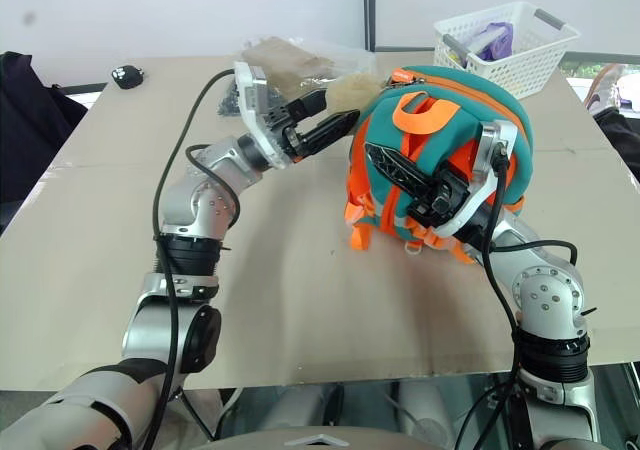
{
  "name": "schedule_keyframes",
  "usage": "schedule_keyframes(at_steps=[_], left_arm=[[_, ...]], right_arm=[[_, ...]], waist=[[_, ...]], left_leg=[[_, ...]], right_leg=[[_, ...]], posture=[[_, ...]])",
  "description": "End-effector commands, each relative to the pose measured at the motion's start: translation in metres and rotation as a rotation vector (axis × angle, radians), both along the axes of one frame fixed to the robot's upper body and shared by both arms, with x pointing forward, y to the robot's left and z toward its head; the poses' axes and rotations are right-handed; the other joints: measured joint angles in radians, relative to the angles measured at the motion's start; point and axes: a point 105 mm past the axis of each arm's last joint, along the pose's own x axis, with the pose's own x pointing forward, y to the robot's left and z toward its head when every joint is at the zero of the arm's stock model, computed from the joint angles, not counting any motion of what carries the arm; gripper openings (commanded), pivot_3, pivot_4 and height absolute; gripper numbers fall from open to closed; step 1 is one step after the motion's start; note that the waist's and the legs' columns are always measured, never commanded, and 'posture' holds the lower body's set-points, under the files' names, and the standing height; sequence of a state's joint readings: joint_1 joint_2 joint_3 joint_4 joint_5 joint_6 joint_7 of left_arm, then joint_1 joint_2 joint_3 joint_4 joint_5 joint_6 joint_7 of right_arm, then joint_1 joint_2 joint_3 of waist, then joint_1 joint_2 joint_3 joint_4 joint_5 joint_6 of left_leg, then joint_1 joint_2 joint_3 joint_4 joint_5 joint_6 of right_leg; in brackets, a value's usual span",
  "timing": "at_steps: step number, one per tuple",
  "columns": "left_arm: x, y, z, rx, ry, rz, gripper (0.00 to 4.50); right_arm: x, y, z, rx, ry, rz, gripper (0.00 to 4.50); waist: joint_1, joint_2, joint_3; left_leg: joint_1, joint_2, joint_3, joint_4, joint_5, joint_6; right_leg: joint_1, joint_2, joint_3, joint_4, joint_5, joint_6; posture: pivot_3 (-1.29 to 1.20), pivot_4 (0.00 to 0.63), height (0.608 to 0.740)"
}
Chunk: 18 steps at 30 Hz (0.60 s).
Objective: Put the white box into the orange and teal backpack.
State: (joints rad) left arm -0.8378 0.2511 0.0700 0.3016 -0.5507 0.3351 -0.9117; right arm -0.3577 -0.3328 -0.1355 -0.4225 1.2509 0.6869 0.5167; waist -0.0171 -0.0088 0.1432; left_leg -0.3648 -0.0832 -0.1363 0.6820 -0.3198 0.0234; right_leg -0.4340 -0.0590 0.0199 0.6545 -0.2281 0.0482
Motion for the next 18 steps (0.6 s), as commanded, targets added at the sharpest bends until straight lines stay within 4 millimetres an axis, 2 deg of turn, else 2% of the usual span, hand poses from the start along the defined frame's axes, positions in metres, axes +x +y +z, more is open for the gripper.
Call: schedule_keyframes(at_steps=[1,5,8,9,10,13,14,16,18], left_arm=[[-0.002,-0.001,0.015,-0.035,-0.06,-0.009,4.46],[-0.002,0.003,0.015,-0.063,-0.073,0.008,4.46],[-0.001,0.01,0.014,-0.08,-0.056,0.019,3.73],[0.0,0.012,0.014,-0.087,-0.05,0.024,3.27],[0.0,0.013,0.013,-0.088,-0.048,0.028,2.61],[0.0,0.015,0.009,-0.066,-0.046,0.038,1.36],[0.0,0.015,0.009,-0.063,-0.046,0.039,0.82],[0.0,0.017,0.003,-0.041,-0.044,0.05,0.06],[0.0,0.02,0.001,-0.037,-0.043,0.065,0.02]], right_arm=[[-0.009,0.001,0.013,0.017,-0.068,0.001,0.0],[-0.008,0.0,0.012,0.02,-0.066,-0.007,0.0],[-0.007,0.0,0.012,0.022,-0.064,-0.004,0.0],[-0.007,0.0,0.012,0.023,-0.063,-0.003,0.0],[-0.007,0.001,0.012,0.024,-0.062,-0.001,0.0],[-0.007,0.002,0.012,0.028,-0.058,0.003,0.0],[-0.007,0.002,0.012,0.028,-0.058,0.004,0.0],[-0.006,0.003,0.011,0.027,-0.057,0.006,0.0],[-0.006,0.003,0.011,0.027,-0.057,0.008,0.0]], waist=[[0.0,0.0,0.0],[0.0,0.0,0.0],[0.0,0.0,0.0],[0.0,0.0,0.0],[0.0,0.0,0.0],[0.0,0.0,0.0],[0.0,0.0,0.0],[-0.001,0.0,0.0],[-0.001,0.0,0.0]], left_leg=[[0.0,0.0,0.0,0.0,0.0,0.0],[0.0,0.0,0.0,0.0,0.0,0.0],[0.0,0.0,0.0,0.0,0.0,0.0],[0.0,0.0,0.0,0.0,0.0,0.0],[0.0,0.0,0.0,0.0,0.0,0.0],[0.0,0.0,0.0,0.0,0.0,0.0],[0.0,0.0,0.0,0.0,0.0,0.0],[0.0,0.0,0.0,0.0,0.0,0.0],[0.0,0.0,0.0,0.0,0.0,0.0]], right_leg=[[0.0,0.0,0.0,0.0,0.0,0.0],[0.0,0.0,0.0,0.0,0.0,0.0],[0.0,0.0,0.0,0.0,0.0,0.0],[0.0,0.0,0.0,0.0,0.0,0.0],[0.0,0.0,0.0,0.0,0.0,0.0],[0.0,0.0,0.0,0.0,0.0,0.0],[0.0,0.0,0.0,0.0,0.0,0.0],[0.0,0.0,0.0,0.0,0.0,0.0],[0.0,0.0,0.0,0.0,0.0,0.0]], posture=[[0.0,0.15,0.74],[0.0,0.15,0.74],[0.0,0.15,0.74],[0.0,0.15,0.74],[0.0,0.15,0.74],[0.0,0.15,0.74],[0.0,0.15,0.74],[0.0,0.15,0.74],[0.0,0.15,0.74]])
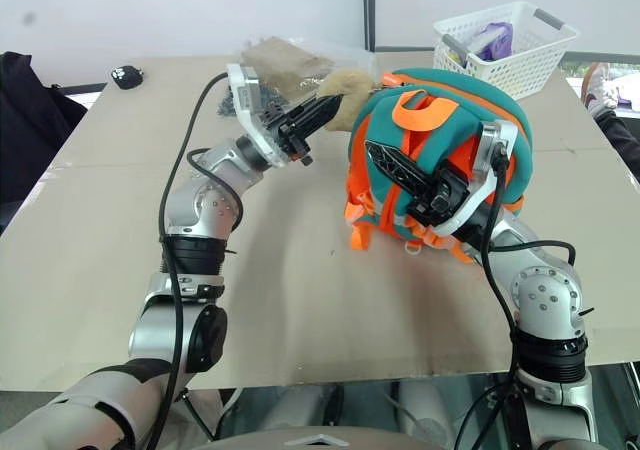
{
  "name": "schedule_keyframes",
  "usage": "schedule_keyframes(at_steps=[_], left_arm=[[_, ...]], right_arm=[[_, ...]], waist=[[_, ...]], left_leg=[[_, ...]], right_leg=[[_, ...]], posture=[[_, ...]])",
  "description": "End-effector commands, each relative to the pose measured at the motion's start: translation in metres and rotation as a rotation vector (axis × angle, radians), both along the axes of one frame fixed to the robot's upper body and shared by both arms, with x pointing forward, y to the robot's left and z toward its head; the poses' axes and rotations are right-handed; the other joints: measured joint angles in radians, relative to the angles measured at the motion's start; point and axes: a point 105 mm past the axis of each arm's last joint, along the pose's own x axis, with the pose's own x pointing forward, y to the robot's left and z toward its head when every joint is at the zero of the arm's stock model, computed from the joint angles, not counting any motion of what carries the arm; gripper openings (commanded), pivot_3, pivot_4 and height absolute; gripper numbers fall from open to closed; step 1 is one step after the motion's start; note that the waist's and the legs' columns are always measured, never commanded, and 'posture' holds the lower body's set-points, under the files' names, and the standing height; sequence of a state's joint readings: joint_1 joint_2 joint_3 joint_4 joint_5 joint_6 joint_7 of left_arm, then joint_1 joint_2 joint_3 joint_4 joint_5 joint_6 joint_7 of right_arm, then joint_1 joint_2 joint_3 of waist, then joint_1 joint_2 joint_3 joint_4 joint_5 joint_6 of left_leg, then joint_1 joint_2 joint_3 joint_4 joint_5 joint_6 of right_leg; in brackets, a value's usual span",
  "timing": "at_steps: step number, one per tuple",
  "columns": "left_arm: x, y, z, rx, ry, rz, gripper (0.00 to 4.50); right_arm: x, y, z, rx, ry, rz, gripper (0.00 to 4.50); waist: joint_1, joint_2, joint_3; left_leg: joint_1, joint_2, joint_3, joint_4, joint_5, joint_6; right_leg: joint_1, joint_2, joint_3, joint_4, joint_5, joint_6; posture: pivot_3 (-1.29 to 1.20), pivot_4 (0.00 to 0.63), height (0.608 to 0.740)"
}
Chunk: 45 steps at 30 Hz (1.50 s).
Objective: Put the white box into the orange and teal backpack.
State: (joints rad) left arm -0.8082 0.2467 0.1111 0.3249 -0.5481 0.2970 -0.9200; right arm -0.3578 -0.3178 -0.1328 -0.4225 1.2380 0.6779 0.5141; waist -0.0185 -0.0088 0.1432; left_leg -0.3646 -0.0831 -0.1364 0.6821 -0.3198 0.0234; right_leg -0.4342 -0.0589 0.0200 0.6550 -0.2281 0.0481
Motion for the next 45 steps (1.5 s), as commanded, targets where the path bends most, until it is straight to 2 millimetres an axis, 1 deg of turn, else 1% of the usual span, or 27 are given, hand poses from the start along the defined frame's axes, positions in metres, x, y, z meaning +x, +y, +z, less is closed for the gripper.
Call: schedule_keyframes(at_steps=[1,3,5,6,8,9,10,11,12,14,15,16,17,19,22,25,26,28,29,30,31,32,33,34,37,41,45], left_arm=[[-0.005,0.01,0.01,-0.013,-0.051,0.028,0.02],[-0.008,0.025,0.019,-0.057,-0.07,0.047,0.02],[-0.008,0.048,0.027,-0.088,-0.084,0.107,0.02],[-0.006,0.057,0.027,-0.088,-0.081,0.14,0.02],[-0.003,0.07,0.022,-0.069,-0.058,0.19,0.02],[0.0,0.072,0.014,-0.041,-0.022,0.201,0.02],[0.003,0.07,0.003,0.0,0.021,0.209,0.02],[0.005,0.063,-0.018,0.093,0.084,0.196,0.02],[0.002,0.053,-0.042,0.215,0.127,0.159,0.02],[-0.014,0.036,-0.102,0.523,0.208,0.05,0.02],[-0.022,0.033,-0.126,0.641,0.234,0.01,0.02],[-0.028,0.032,-0.145,0.742,0.242,-0.016,0.02],[-0.03,0.032,-0.158,0.798,0.254,-0.018,0.02],[-0.029,0.032,-0.168,0.836,0.256,0.0,0.02],[-0.019,0.031,-0.155,0.767,0.215,0.058,0.02],[-0.008,0.04,-0.14,0.715,0.181,0.147,0.02],[-0.006,0.046,-0.14,0.731,0.173,0.167,0.0],[-0.001,0.058,-0.141,0.77,0.155,0.224,0.0],[0.004,0.066,-0.139,0.784,0.133,0.279,0.0],[0.012,0.07,-0.124,0.712,0.092,0.351,0.0],[0.017,0.071,-0.111,0.628,0.066,0.394,0.0],[0.019,0.069,-0.095,0.524,0.049,0.406,0.0],[0.019,0.068,-0.085,0.457,0.037,0.408,0.0],[0.019,0.067,-0.081,0.426,0.031,0.404,0.0],[0.01,0.059,-0.074,0.407,-0.035,0.349,0.0],[0.001,0.051,-0.067,0.35,-0.06,0.289,0.0],[-0.006,0.045,-0.057,0.3,-0.09,0.244,0.0]], right_arm=[[-0.007,0.002,0.011,0.017,-0.055,0.016,0.0],[-0.007,0.002,0.011,0.019,-0.055,0.013,0.0],[-0.007,0.001,0.011,0.02,-0.052,0.005,0.0],[-0.007,0.0,0.011,0.021,-0.051,0.002,0.0],[-0.007,0.0,0.01,0.021,-0.048,-0.004,0.0],[-0.007,0.0,0.01,0.022,-0.046,-0.006,0.0],[-0.007,0.0,0.01,0.023,-0.045,-0.007,0.0],[-0.007,0.0,0.009,0.023,-0.044,-0.008,0.0],[-0.007,0.0,0.009,0.022,-0.043,-0.009,0.0],[-0.007,0.0,0.009,0.021,-0.042,-0.011,0.0],[-0.007,0.0,0.009,0.02,-0.042,-0.014,0.0],[-0.007,-0.001,0.009,0.02,-0.042,-0.017,0.0],[-0.007,-0.001,0.009,0.02,-0.042,-0.021,0.0],[-0.006,-0.002,0.009,0.02,-0.039,-0.033,0.0],[-0.003,-0.003,0.008,0.024,-0.019,-0.051,0.0],[0.002,-0.006,0.004,0.017,0.005,-0.071,0.0],[0.003,-0.007,0.003,0.009,0.006,-0.076,0.69],[0.004,-0.008,0.001,-0.002,0.005,-0.082,1.47],[0.005,-0.008,0.001,-0.005,0.003,-0.087,2.03],[0.006,-0.008,0.001,-0.003,0.0,-0.091,2.45],[0.006,-0.008,0.002,-0.001,-0.003,-0.092,3.01],[0.007,-0.008,0.002,0.007,-0.005,-0.089,3.41],[0.007,-0.007,0.003,0.015,-0.008,-0.089,4.01],[0.007,-0.007,0.003,0.02,-0.009,-0.088,4.41],[0.01,-0.007,0.005,0.031,-0.018,-0.104,4.47],[0.015,-0.007,0.003,0.015,-0.019,-0.131,4.47],[0.031,-0.007,-0.002,-0.057,0.002,-0.23,4.47]], waist=[[0.0,0.0,0.0],[-0.002,0.0,0.0],[-0.005,0.0,0.0],[-0.009,0.0,0.0],[-0.015,0.0,0.0],[-0.016,0.0,0.0],[-0.016,0.0,0.0],[-0.017,0.0,0.0],[-0.016,0.0,0.0],[-0.018,0.0,0.0],[-0.017,0.0,0.0],[-0.017,0.0,-0.001],[-0.014,-0.001,-0.001],[-0.007,0.0,-0.003],[0.004,0.0,-0.005],[0.005,0.0,-0.005],[0.005,0.0,-0.005],[0.002,0.0,-0.005],[0.001,0.0,-0.005],[0.001,0.0,-0.005],[0.001,0.0,-0.005],[0.0,0.0,-0.005],[0.0,0.0,-0.005],[0.0,0.0,-0.005],[0.0,0.0,-0.005],[0.0,0.0,-0.005],[0.0,0.0,-0.005]], left_leg=[[0.0,0.0,0.0,0.0,0.0,0.0],[0.0,0.0,0.0,0.0,0.0,0.0],[0.0,0.0,0.0,0.0,0.0,0.0],[0.0,0.0,0.0,0.0,0.0,0.0],[0.0,0.0,0.0,0.0,0.0,0.0],[0.0,0.0,0.0,0.0,0.0,0.0],[0.0,0.0,0.0,0.0,0.0,0.0],[0.0,0.0,0.0,0.0,0.0,0.0],[0.0,0.0,0.0,0.0,0.0,0.0],[0.001,0.0,0.0,0.0,0.0,0.0],[0.001,0.0,0.0,-0.001,0.0,0.0],[0.001,0.0,0.0,-0.001,0.0,0.0],[0.001,0.0,0.0,-0.001,0.0,0.0],[0.002,0.0,-0.002,0.0,0.0,0.0],[0.003,0.0,-0.001,0.0,0.0,0.0],[0.002,0.0,-0.001,0.0,0.0,0.0],[0.002,0.0,-0.001,0.0,0.0,0.0],[0.002,0.0,-0.001,0.0,0.0,0.0],[0.003,0.0,-0.001,0.0,0.0,0.0],[0.003,0.0,-0.001,0.0,0.0,0.0],[0.003,0.0,-0.001,0.0,0.0,0.0],[0.003,0.0,-0.001,0.0,0.0,0.0],[0.003,0.0,0.0,0.0,0.0,0.0],[0.003,0.0,0.0,0.0,0.0,0.0],[0.002,0.0,0.0,0.0,0.0,0.0],[0.002,0.0,0.0,0.0,0.0,0.0],[0.002,0.0,0.0,0.0,0.0,0.0]], right_leg=[[0.0,0.0,0.0,0.0,0.0,0.0],[0.0,0.0,0.0,0.0,0.0,0.0],[0.0,0.0,0.0,0.0,0.0,0.0],[-0.001,0.0,0.001,0.001,0.0,0.0],[-0.001,0.0,0.001,0.001,0.0,0.0],[-0.001,0.0,0.001,0.001,0.0,0.0],[-0.001,0.0,0.0,0.001,0.0,0.0],[0.0,0.0,0.0,0.001,0.0,0.0],[0.0,0.0,0.0,0.001,0.0,0.0],[0.0,0.0,0.0,0.001,0.0,0.0],[0.0,0.0,0.0,0.001,0.0,0.0],[0.0,0.0,0.0,0.001,0.0,0.0],[0.0,0.0,0.0,0.001,0.0,0.0],[0.002,-0.001,0.001,0.001,0.0,0.0],[0.003,-0.001,0.003,0.0,0.0,0.0],[0.002,-0.001,0.003,0.0,0.0,0.0],[0.002,-0.001,0.003,0.0,0.0,0.0],[0.002,-0.001,0.003,0.0,0.0,0.0],[0.002,-0.001,0.003,0.001,0.0,0.0],[0.002,0.0,0.003,0.001,0.0,0.0],[0.002,0.0,0.003,0.001,0.0,0.0],[0.002,0.0,0.003,0.002,0.0,0.0],[0.002,0.0,0.003,0.002,0.0,0.0],[0.001,0.0,0.003,0.002,0.0,0.0],[0.001,0.0,0.003,0.001,0.0,0.0],[0.001,0.0,0.003,0.001,0.0,0.0],[0.001,0.0,0.003,0.002,0.0,0.0]], posture=[[0.0,0.15,0.74],[0.0,0.15,0.74],[0.0,0.15,0.74],[0.0,0.15,0.74],[0.0,0.15,0.74],[0.0,0.15,0.74],[0.0,0.15,0.74],[0.0,0.15,0.74],[0.0,0.15,0.74],[0.0,0.15,0.74],[0.0,0.15,0.74],[0.0,0.15,0.74],[0.0,0.15,0.74],[0.0,0.15,0.74],[0.0,0.15,0.74],[0.0,0.15,0.74],[0.0,0.15,0.74],[0.0,0.15,0.74],[0.0,0.15,0.74],[0.0,0.15,0.74],[0.0,0.15,0.74],[0.0,0.15,0.74],[0.0,0.15,0.74],[0.0,0.15,0.74],[0.0,0.15,0.74],[0.0,0.15,0.74],[0.0,0.15,0.74]])
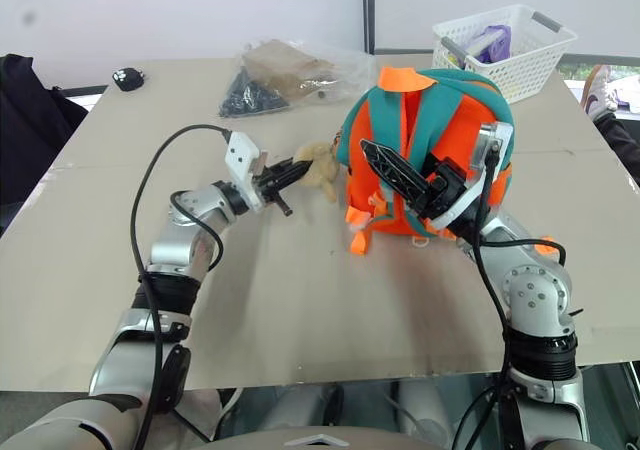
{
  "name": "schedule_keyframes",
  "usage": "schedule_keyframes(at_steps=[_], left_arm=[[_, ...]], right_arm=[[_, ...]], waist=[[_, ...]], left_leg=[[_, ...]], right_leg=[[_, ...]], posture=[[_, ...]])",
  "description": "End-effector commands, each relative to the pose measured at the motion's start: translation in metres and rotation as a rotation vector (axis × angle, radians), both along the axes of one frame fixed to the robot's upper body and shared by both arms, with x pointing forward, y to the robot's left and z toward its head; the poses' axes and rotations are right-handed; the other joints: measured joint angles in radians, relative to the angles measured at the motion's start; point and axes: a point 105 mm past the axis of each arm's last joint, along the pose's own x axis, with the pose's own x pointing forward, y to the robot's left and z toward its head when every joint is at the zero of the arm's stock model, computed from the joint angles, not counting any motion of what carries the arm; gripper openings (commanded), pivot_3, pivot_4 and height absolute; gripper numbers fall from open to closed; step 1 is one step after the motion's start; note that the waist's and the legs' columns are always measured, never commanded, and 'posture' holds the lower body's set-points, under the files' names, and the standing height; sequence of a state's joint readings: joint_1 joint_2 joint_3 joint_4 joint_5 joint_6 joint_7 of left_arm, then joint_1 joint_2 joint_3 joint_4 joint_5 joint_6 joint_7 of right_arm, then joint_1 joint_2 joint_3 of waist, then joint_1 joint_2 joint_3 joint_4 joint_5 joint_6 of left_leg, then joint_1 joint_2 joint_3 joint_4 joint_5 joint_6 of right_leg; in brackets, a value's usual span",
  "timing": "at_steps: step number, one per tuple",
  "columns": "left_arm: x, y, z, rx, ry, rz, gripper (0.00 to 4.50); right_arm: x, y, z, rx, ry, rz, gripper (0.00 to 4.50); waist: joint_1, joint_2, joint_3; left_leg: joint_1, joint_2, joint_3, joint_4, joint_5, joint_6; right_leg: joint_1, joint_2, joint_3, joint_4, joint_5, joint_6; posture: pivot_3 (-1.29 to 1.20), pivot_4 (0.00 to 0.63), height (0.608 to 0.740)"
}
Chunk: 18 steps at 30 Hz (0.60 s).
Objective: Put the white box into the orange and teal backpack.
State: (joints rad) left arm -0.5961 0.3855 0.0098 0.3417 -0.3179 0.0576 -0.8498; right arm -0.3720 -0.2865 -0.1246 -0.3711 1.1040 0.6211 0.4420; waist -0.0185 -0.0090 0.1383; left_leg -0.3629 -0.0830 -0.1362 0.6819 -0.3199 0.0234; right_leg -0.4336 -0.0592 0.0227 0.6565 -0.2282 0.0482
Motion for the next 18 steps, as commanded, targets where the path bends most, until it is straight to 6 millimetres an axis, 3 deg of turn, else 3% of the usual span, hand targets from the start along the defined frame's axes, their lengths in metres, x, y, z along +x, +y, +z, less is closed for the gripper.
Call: schedule_keyframes(at_steps=[1,5,6,8,15,18], left_arm=[[-0.007,-0.001,0.021,-0.039,-0.075,-0.036,0.0],[-0.009,0.0,0.017,-0.016,-0.064,-0.039,0.0],[-0.009,0.0,0.015,-0.011,-0.06,-0.04,0.0],[-0.01,0.0,0.012,-0.004,-0.054,-0.041,0.0],[-0.011,0.004,0.01,0.011,-0.052,-0.033,0.0],[-0.01,0.007,0.011,0.029,-0.064,-0.017,0.0]], right_arm=[[0.009,-0.001,0.01,-0.028,-0.041,-0.074,4.47],[0.013,-0.003,0.027,0.046,-0.072,-0.087,4.47],[0.014,-0.004,0.029,0.058,-0.075,-0.09,4.23],[0.015,-0.005,0.031,0.069,-0.08,-0.096,3.64],[0.007,0.002,0.041,0.061,-0.108,-0.058,0.23],[0.002,0.003,0.057,0.096,-0.145,-0.036,0.05]], waist=[[-0.001,0.0,0.0],[-0.001,0.0,0.0],[-0.002,0.0,0.0],[-0.001,0.0,0.0],[-0.004,0.0,0.0],[-0.01,0.0,0.0]], left_leg=[[0.0,0.0,0.0,0.0,0.0,0.0],[0.0,0.0,0.0,0.0,0.0,0.0],[0.0,0.0,0.0,0.0,0.0,0.0],[0.0,0.0,0.0,0.0,0.0,0.0],[0.0,0.0,0.0,0.0,0.0,0.0],[0.0,0.0,0.0,0.0,0.0,0.0]], right_leg=[[0.0,0.0,0.0,0.0,0.0,0.0],[0.0,0.0,0.0,0.0,0.0,0.0],[0.0,0.0,0.0,0.0,0.0,0.0],[0.0,0.0,0.0,0.0,0.0,0.0],[0.0,0.0,0.0,0.0,0.0,0.0],[-0.001,0.0,0.0,0.0,0.0,0.0]], posture=[[0.0,0.15,0.74],[0.0,0.15,0.74],[0.0,0.15,0.74],[0.0,0.15,0.74],[0.0,0.15,0.74],[0.0,0.15,0.74]])
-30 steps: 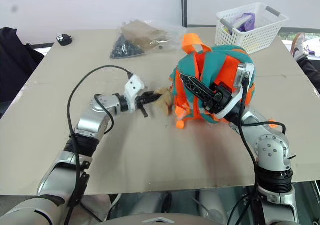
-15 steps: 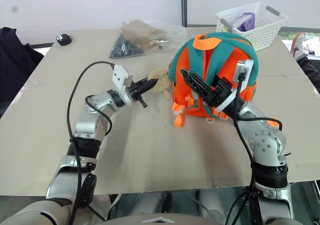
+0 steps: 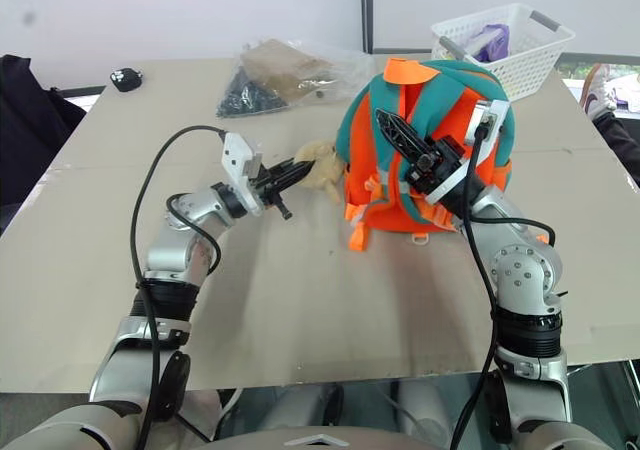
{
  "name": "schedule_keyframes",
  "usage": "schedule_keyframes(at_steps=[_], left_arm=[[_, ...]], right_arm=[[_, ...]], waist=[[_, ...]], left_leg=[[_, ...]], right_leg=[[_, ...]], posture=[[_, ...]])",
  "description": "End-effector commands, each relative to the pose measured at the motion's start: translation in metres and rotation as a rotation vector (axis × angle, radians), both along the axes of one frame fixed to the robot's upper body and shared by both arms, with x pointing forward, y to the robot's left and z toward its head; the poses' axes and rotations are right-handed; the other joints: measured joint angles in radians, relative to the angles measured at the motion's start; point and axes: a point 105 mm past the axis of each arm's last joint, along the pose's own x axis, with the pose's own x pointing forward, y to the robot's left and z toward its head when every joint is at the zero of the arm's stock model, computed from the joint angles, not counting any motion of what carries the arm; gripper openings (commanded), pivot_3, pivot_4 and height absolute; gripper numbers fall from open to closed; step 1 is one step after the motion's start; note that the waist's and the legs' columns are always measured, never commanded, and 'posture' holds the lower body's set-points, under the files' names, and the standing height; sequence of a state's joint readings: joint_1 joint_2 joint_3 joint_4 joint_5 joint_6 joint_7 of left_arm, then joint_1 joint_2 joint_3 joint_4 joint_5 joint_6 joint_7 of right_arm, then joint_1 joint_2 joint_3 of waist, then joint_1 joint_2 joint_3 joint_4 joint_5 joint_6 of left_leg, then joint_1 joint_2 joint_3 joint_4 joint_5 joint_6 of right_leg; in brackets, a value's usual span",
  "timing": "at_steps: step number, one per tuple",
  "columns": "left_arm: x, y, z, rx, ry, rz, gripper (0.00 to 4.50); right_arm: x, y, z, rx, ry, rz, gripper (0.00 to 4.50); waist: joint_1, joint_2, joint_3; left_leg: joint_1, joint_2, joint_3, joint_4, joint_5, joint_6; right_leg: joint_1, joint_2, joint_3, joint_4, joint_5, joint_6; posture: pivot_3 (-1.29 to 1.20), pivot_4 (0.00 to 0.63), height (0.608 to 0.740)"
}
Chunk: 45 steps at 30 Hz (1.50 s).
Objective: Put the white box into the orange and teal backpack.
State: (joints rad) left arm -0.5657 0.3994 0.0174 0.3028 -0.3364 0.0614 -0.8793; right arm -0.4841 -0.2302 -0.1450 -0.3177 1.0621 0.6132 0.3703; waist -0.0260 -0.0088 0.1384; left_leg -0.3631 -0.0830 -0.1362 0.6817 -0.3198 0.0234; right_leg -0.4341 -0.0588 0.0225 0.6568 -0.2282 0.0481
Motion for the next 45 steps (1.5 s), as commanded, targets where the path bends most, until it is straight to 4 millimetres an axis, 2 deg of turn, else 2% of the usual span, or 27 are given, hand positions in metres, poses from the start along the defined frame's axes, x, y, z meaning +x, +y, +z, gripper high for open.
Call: schedule_keyframes(at_steps=[1,4,6,8,12,17,20,22,25,27,29,31,35,39,40,42,44,45], left_arm=[[-0.002,0.005,0.017,0.0,-0.074,0.023,0.0],[-0.005,0.008,0.044,-0.136,-0.154,0.035,0.0],[-0.005,0.01,0.057,-0.194,-0.18,0.054,0.0],[-0.004,0.011,0.059,-0.205,-0.178,0.066,0.0],[-0.008,0.007,0.021,-0.008,-0.112,0.048,0.0],[-0.023,0.001,-0.046,0.303,0.043,-0.038,0.0],[-0.022,0.006,-0.06,0.366,0.072,-0.004,0.0],[-0.016,0.005,-0.046,0.282,0.039,0.039,0.0],[-0.007,-0.001,0.025,-0.138,-0.081,0.088,0.0],[-0.008,0.005,0.056,-0.299,-0.13,0.097,0.0],[-0.009,0.015,0.046,-0.194,-0.117,0.123,0.0],[-0.013,0.019,0.021,-0.03,-0.087,0.126,0.0],[-0.018,0.032,-0.041,0.328,0.051,0.162,0.0],[-0.031,0.031,-0.074,0.593,0.1,0.069,0.0],[-0.035,0.03,-0.078,0.624,0.115,0.039,0.0],[-0.036,0.018,-0.07,0.58,0.107,-0.006,0.0],[-0.034,0.008,-0.057,0.498,0.065,-0.026,0.0],[-0.027,0.006,-0.045,0.392,0.058,0.014,0.0]], right_arm=[[-0.018,-0.002,0.048,0.098,-0.156,0.034,0.05],[-0.022,-0.014,0.076,0.262,-0.227,0.017,0.05],[-0.019,-0.023,0.082,0.325,-0.238,-0.024,0.05],[-0.014,-0.033,0.087,0.388,-0.248,-0.082,0.05],[-0.011,-0.039,0.091,0.425,-0.265,-0.124,0.05],[-0.011,-0.036,0.09,0.429,-0.271,-0.129,0.05],[-0.01,-0.035,0.089,0.43,-0.271,-0.134,0.05],[-0.01,-0.036,0.088,0.43,-0.27,-0.138,0.05],[-0.009,-0.038,0.085,0.421,-0.265,-0.148,0.05],[-0.008,-0.039,0.084,0.424,-0.262,-0.156,0.05],[-0.007,-0.041,0.083,0.429,-0.265,-0.168,0.05],[-0.007,-0.042,0.084,0.434,-0.27,-0.177,0.05],[-0.005,-0.044,0.083,0.444,-0.27,-0.191,0.05],[-0.004,-0.044,0.082,0.452,-0.266,-0.194,0.05],[-0.004,-0.044,0.082,0.453,-0.265,-0.194,0.05],[-0.004,-0.044,0.081,0.452,-0.263,-0.196,0.05],[-0.003,-0.044,0.08,0.45,-0.261,-0.2,0.05],[-0.003,-0.043,0.079,0.44,-0.261,-0.202,0.05]], waist=[[-0.005,0.0,0.0],[-0.011,0.0,0.0],[-0.012,0.0,0.0],[-0.014,0.0,0.0],[-0.016,0.0,0.0],[-0.015,0.001,0.001],[-0.011,0.001,0.001],[-0.012,0.001,0.001],[-0.01,0.001,0.001],[-0.012,0.001,0.001],[-0.021,0.001,0.001],[-0.03,0.002,0.001],[-0.037,0.002,0.001],[-0.026,0.002,0.001],[-0.022,0.002,0.001],[-0.016,0.002,0.001],[-0.015,0.002,0.001],[-0.014,0.002,0.001]], left_leg=[[0.0,0.0,0.0,0.0,0.0,0.0],[-0.001,0.0,0.0,0.0,0.0,0.0],[-0.001,0.0,-0.002,0.0,0.0,0.0],[-0.002,0.0,-0.002,0.0,0.0,0.0],[-0.002,0.0,0.001,0.0,0.0,0.0],[-0.002,0.0,0.001,-0.001,0.0,0.0],[-0.003,0.0,0.001,-0.001,0.0,0.0],[-0.003,0.0,0.001,-0.001,0.0,0.0],[-0.003,0.0,0.001,0.0,0.0,0.0],[-0.005,0.0,0.0,0.001,0.0,0.0],[-0.007,0.0,0.0,0.002,0.0,0.0],[-0.005,0.0,0.003,-0.001,0.0,0.0],[-0.001,0.0,0.004,-0.004,0.0,0.0],[-0.002,0.0,0.004,-0.003,0.0,0.0],[-0.002,0.0,0.004,-0.003,0.0,0.0],[-0.002,0.0,0.004,-0.004,0.0,0.0],[-0.002,0.0,0.004,-0.004,0.0,0.0],[-0.002,0.0,0.004,-0.004,0.0,0.0]], right_leg=[[0.0,0.0,0.0,0.0,0.0,0.0],[-0.001,0.0,0.0,0.0,0.0,0.0],[-0.001,0.0,0.0,0.0,0.0,0.0],[-0.001,0.0,0.0,0.0,0.0,0.0],[-0.003,0.0,0.0,0.001,0.0,0.0],[-0.004,0.0,0.0,0.002,0.0,0.0],[-0.004,0.0,0.0,0.001,0.0,0.0],[-0.004,0.0,0.0,0.001,0.0,0.0],[-0.004,-0.001,-0.001,0.001,0.0,0.0],[-0.005,-0.001,0.0,0.001,0.0,0.0],[-0.007,-0.001,0.0,0.002,0.0,0.0],[-0.008,0.0,0.003,0.004,0.0,0.0],[-0.008,0.001,0.005,0.004,0.0,0.0],[-0.008,0.001,0.005,0.004,0.0,0.0],[-0.008,0.001,0.005,0.004,0.0,0.0],[-0.008,0.001,0.005,0.003,0.0,0.0],[-0.008,0.001,0.005,0.003,0.0,0.0],[-0.008,0.001,0.005,0.003,0.0,0.0]], posture=[[0.0,0.15,0.74],[0.0,0.15,0.74],[0.0,0.15,0.74],[0.0,0.15,0.74],[0.0,0.15,0.74],[0.0,0.15,0.74],[0.0,0.15,0.74],[0.0,0.15,0.74],[0.0,0.15,0.74],[0.0,0.15,0.74],[0.0,0.15,0.74],[0.0,0.15,0.74],[0.0,0.15,0.74],[0.0,0.15,0.74],[0.0,0.15,0.74],[0.0,0.15,0.74],[0.0,0.15,0.74],[0.0,0.15,0.74]])
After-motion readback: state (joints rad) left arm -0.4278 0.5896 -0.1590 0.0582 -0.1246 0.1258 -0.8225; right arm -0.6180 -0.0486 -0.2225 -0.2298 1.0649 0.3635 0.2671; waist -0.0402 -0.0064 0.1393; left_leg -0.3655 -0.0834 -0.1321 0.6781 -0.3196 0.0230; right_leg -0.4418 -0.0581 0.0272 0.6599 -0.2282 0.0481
